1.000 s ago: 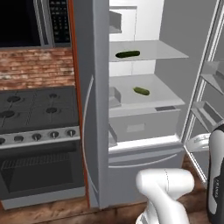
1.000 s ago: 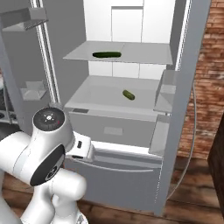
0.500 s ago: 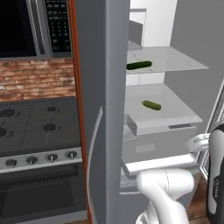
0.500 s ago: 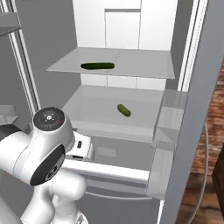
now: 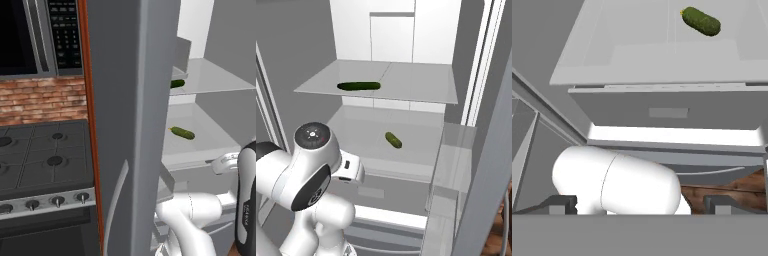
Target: Place one cucumber and one fish in each tupperware on the nearby counter, to pack two identical lunches.
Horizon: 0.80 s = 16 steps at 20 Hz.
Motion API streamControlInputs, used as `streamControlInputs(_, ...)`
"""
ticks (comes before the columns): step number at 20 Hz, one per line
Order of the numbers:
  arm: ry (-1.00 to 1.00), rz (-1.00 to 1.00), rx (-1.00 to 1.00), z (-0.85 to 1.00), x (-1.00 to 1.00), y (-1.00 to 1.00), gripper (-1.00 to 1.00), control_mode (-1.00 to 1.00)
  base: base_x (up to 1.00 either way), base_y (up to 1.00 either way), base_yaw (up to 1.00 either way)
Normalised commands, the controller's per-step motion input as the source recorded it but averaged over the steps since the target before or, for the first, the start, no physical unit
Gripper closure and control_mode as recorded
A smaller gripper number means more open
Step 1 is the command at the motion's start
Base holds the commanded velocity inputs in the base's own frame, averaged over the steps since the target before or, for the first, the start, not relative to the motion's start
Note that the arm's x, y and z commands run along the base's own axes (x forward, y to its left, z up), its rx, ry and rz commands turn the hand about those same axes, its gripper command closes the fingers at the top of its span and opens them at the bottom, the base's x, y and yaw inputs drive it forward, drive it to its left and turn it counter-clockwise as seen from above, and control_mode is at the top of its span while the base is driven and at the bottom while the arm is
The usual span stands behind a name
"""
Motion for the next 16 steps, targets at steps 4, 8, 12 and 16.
streamControlInputs(4,0.0,0.0,0.0,0.0,0.0,0.0,-1.0,1.0,0.68,-0.28,0.01)
streamControlInputs(8,0.0,0.0,0.0,0.0,0.0,0.0,-1.0,1.0,0.55,-0.27,0.02)
streamControlInputs(12,0.0,0.0,0.0,0.0,0.16,-0.02,-1.0,-1.0,0.17,-0.08,0.0)
streamControlInputs(16,0.0,0.0,0.0,0.0,0.42,-0.02,-1.0,-1.0,0.0,0.0,0.0)
